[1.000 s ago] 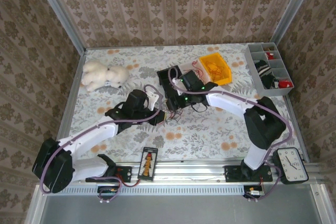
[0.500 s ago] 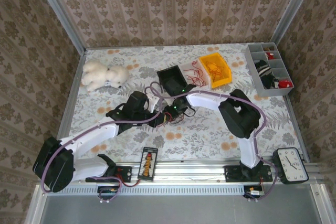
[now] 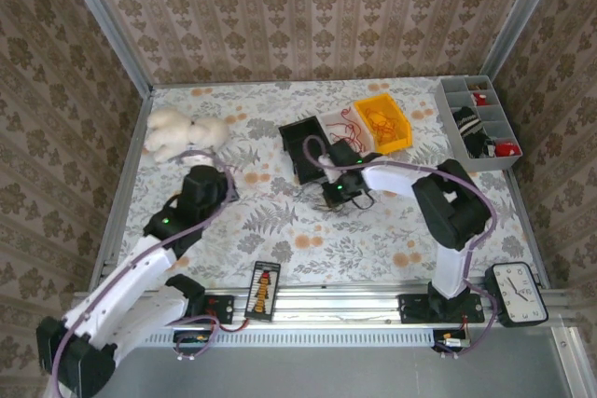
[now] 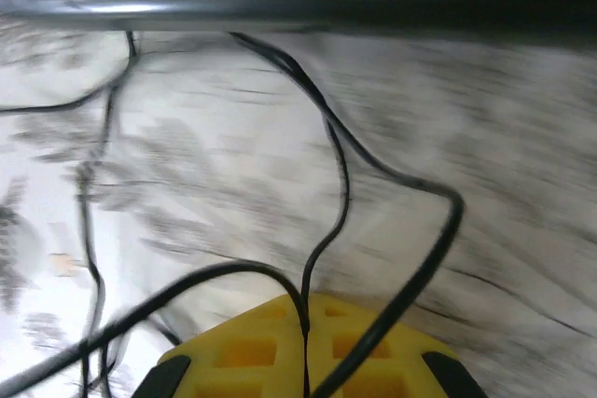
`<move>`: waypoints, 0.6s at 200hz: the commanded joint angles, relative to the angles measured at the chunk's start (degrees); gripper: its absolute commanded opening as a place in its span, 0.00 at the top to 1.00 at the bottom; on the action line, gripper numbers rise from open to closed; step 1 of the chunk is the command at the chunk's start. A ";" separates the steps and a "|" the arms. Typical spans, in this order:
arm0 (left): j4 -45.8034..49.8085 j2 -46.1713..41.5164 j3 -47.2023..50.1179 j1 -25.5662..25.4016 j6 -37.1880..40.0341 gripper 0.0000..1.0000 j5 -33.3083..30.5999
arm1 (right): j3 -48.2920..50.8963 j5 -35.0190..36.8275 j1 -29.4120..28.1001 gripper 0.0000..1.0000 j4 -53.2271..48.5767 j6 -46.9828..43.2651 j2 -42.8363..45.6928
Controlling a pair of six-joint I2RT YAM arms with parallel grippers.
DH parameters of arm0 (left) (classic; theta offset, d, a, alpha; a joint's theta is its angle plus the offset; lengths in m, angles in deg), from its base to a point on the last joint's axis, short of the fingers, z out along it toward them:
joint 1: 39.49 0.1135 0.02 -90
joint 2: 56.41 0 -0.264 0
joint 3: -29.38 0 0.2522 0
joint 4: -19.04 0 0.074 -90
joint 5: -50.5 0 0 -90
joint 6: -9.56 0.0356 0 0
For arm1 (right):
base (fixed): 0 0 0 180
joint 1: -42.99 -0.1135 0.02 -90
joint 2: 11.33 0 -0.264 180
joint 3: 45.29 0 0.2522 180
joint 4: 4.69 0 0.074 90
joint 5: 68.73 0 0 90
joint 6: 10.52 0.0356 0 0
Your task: Untangle the cables
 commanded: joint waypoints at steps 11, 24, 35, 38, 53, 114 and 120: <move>7.85 -2.73 -2.14 4.00 -5.19 1.00 -14.67 | 7.98 2.23 9.38 1.00 -1.62 7.72 2.70; 6.02 -1.07 -3.61 4.01 -2.19 1.00 -12.53 | 9.74 0.65 10.73 1.00 -0.06 8.60 3.86; 3.45 0.62 -4.69 4.01 0.00 1.00 -8.59 | 9.99 0.29 10.91 1.00 0.33 8.53 4.43; 2.91 1.06 -4.97 4.01 0.59 1.00 -7.35 | 10.03 0.32 10.96 1.00 0.36 8.45 4.48; -1.09 3.19 -6.37 4.06 2.24 1.00 -1.40 | 9.90 0.03 10.97 1.00 0.47 8.51 4.57; -14.93 15.20 -16.00 1.10 6.74 1.00 14.72 | 11.28 -2.29 10.95 1.00 2.39 7.58 6.47; -15.39 17.03 -17.66 0.16 7.27 1.00 15.19 | 11.55 -2.23 10.95 1.00 2.51 7.55 6.74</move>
